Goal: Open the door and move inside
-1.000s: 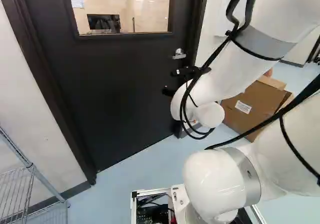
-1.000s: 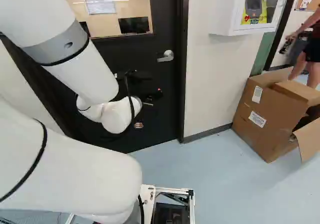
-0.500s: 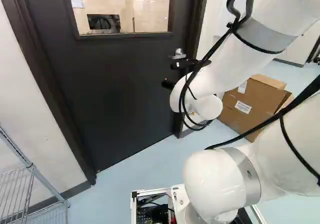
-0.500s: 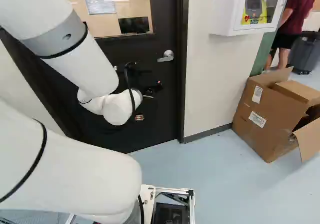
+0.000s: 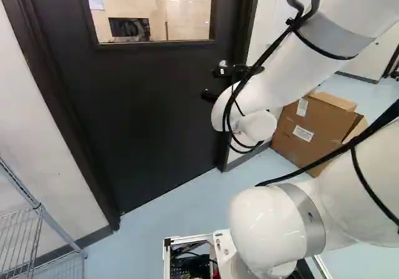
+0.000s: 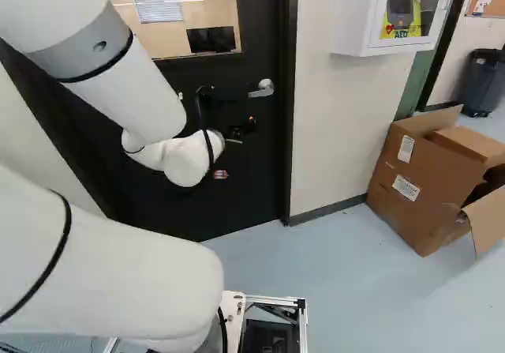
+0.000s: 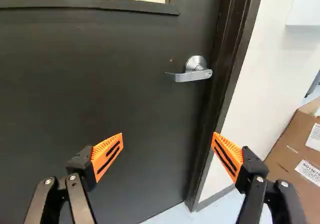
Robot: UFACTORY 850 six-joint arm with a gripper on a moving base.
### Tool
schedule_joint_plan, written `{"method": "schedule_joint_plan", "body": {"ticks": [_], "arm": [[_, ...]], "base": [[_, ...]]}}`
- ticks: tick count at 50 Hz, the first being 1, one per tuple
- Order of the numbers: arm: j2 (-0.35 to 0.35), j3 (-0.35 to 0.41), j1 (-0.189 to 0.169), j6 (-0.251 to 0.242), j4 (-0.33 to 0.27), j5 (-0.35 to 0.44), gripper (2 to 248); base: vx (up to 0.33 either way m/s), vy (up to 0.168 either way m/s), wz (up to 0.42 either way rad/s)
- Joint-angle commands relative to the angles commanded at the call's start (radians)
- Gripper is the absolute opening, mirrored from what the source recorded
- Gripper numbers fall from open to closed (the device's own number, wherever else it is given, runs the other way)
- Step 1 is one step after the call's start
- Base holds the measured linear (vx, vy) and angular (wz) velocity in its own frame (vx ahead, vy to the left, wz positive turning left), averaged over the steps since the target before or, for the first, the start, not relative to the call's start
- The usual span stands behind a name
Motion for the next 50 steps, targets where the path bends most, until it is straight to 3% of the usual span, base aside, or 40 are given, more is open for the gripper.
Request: {"method": "schedule_joint_plan", "body": {"ticks": [32,50], "arm": [[-0.052,-0.118,0.000,0.000,0.000,0.000,247],[-0.122,-0.219,0.000,0.000,0.000,0.000,247]], "base": [[0.000,0.000,0.000],[0.000,0.000,0.000]]}}
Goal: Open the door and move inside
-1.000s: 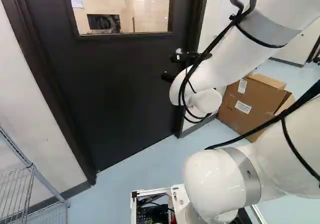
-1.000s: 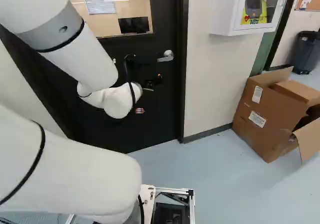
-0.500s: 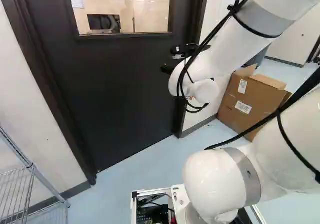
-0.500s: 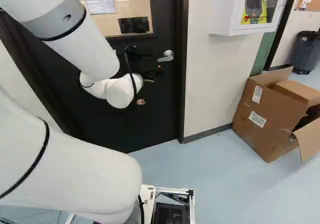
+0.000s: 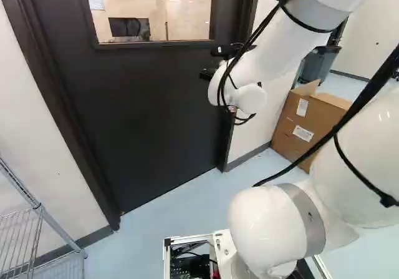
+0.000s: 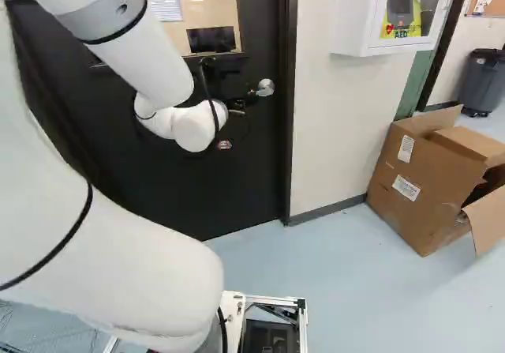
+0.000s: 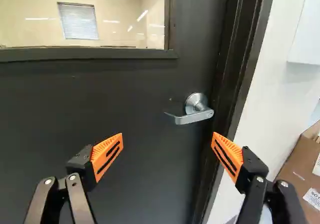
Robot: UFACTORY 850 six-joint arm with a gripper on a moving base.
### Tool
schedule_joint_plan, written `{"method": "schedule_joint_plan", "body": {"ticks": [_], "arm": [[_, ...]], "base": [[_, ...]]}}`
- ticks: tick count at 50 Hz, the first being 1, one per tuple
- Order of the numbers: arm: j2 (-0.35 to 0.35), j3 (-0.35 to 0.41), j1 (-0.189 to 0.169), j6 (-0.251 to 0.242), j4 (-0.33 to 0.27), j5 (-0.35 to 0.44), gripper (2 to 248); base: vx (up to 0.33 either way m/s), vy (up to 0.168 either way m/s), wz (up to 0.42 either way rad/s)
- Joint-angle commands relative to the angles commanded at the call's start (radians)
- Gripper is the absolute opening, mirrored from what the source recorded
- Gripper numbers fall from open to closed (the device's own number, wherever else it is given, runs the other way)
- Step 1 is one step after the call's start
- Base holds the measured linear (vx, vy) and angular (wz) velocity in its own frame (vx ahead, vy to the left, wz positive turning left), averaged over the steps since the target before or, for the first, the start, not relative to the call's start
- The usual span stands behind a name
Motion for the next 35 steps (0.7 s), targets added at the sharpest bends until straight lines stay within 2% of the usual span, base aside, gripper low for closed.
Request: {"method": "schedule_joint_plan", "body": {"ticks": [16,35], "arm": [[-0.067,-0.096,0.004,0.000,0.000,-0.020,247],[-0.130,-0.199,0.013,0.000,0.000,-0.114,247]], "base": [[0.000,0.000,0.000],[0.000,0.000,0.000]]}}
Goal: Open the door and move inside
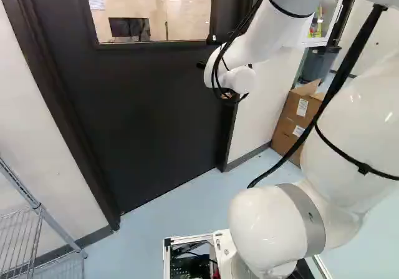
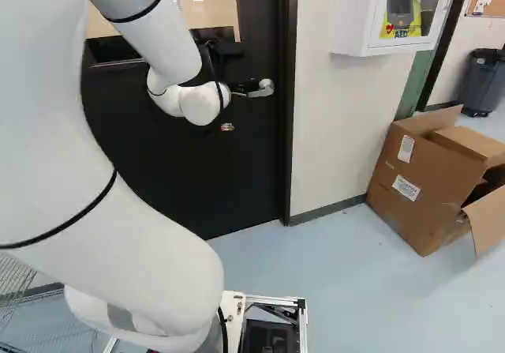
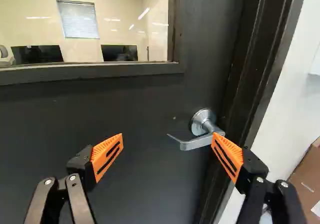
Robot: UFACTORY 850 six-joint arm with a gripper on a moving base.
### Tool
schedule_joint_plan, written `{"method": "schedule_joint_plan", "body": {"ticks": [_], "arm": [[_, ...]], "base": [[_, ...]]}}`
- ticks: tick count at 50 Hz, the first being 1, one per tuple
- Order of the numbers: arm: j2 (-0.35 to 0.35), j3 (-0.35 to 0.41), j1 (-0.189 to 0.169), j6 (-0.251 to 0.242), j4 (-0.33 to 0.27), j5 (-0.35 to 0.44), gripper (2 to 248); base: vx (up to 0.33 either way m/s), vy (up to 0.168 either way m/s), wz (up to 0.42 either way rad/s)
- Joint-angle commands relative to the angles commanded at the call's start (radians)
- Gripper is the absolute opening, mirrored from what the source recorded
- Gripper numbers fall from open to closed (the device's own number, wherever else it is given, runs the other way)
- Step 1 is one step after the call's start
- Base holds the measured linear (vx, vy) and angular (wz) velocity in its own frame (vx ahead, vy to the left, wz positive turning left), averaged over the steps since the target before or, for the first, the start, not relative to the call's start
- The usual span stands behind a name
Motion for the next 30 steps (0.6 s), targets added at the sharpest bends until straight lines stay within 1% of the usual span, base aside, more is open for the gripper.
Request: {"method": "schedule_joint_plan", "body": {"ticks": [30], "arm": [[-0.084,-0.148,0.005,0.000,0.000,-0.162,247]], "base": [[0.000,0.000,0.000]]}}
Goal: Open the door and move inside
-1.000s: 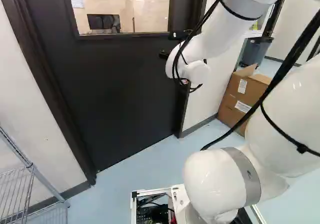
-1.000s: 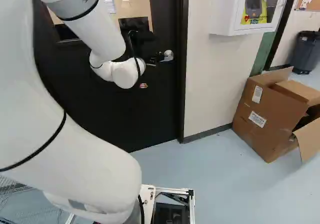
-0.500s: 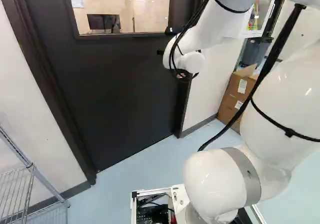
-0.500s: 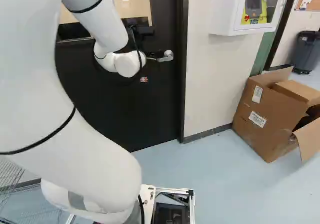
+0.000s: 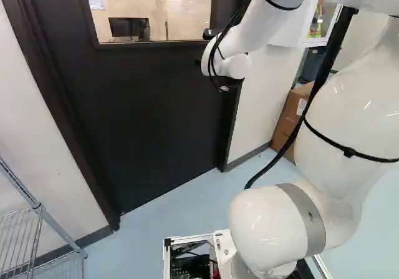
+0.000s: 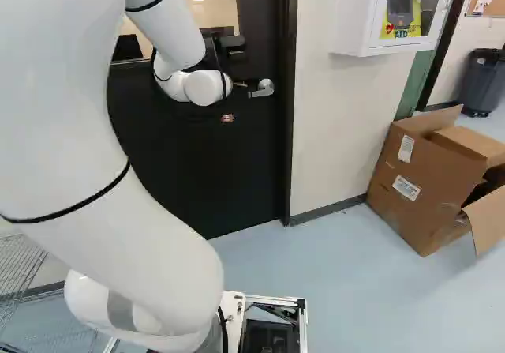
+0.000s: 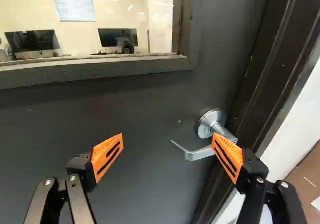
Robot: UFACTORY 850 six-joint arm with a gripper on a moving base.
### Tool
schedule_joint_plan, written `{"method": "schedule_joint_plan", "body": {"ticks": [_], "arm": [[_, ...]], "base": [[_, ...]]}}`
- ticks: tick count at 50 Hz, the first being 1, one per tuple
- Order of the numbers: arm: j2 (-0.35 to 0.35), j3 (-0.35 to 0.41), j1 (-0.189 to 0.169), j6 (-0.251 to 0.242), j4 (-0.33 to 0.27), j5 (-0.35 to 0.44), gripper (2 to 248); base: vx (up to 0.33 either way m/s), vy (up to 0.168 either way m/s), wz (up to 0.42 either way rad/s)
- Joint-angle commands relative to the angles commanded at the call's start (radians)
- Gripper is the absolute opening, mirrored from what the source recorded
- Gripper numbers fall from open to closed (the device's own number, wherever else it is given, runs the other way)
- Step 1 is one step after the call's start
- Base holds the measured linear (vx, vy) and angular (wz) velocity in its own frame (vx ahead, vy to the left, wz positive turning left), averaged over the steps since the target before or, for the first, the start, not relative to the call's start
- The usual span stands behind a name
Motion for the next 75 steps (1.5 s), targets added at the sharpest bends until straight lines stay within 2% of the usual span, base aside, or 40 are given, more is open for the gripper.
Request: {"method": "schedule_joint_plan", "body": {"ticks": [10,33,75], "arm": [[-0.043,-0.048,-0.001,0.000,0.000,-0.025,247],[-0.171,-0.138,-0.018,0.000,0.000,-0.027,247],[-0.242,-0.125,-0.019,0.000,0.000,-0.027,247]], "base": [[0.000,0.000,0.000],[0.000,0.000,0.000],[0.000,0.000,0.000]]}}
